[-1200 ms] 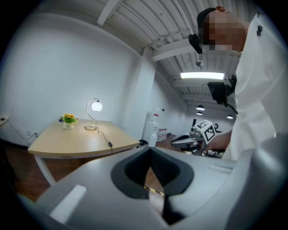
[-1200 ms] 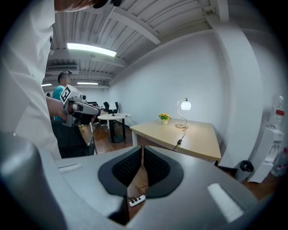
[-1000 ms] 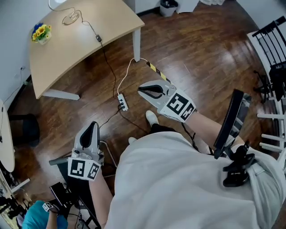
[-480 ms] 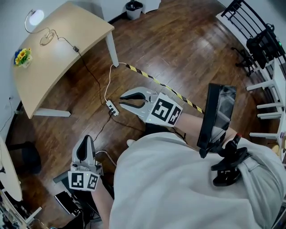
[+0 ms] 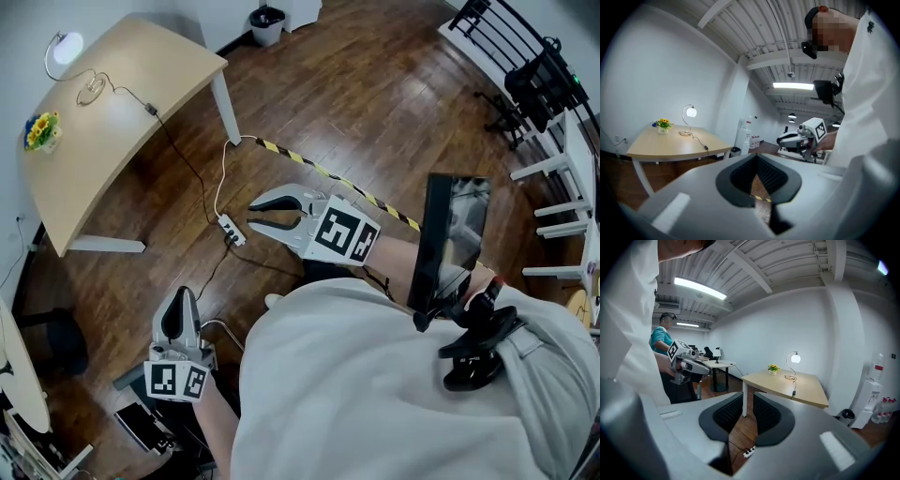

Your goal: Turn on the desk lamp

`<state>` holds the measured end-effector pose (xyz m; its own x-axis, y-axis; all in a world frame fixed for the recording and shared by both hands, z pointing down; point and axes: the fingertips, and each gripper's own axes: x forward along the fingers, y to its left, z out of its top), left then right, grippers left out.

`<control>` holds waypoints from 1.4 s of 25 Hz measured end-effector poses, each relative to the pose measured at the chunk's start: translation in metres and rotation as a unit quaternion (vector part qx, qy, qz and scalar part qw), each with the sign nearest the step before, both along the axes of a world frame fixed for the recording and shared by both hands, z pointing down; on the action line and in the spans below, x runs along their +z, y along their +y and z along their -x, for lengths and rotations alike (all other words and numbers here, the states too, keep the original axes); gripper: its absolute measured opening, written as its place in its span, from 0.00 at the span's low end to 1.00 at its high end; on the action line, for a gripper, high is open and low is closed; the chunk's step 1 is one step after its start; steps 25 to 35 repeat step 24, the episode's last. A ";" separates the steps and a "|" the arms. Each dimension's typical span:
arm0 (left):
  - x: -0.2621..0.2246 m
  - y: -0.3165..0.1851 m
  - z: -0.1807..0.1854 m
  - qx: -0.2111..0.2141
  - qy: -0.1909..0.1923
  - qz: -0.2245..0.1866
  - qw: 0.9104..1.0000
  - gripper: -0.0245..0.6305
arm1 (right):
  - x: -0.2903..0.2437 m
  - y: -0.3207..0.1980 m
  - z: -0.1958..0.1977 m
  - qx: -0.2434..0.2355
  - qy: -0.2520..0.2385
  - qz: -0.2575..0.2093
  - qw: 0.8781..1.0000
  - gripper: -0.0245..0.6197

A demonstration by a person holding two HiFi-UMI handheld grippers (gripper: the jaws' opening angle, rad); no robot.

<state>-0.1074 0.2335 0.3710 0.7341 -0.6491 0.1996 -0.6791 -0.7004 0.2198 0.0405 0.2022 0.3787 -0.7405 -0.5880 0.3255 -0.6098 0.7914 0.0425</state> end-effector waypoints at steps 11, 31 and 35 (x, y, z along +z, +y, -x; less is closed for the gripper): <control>0.006 0.003 0.002 -0.011 -0.001 0.005 1.000 0.07 | 0.008 -0.001 0.002 -0.013 0.013 0.006 1.000 0.14; 0.008 -0.066 -0.014 -0.018 -0.004 0.013 1.000 0.07 | 0.016 -0.072 -0.008 -0.027 0.013 0.018 0.999 0.14; 0.008 -0.066 -0.014 -0.018 -0.004 0.013 1.000 0.07 | 0.016 -0.072 -0.008 -0.027 0.013 0.018 0.999 0.14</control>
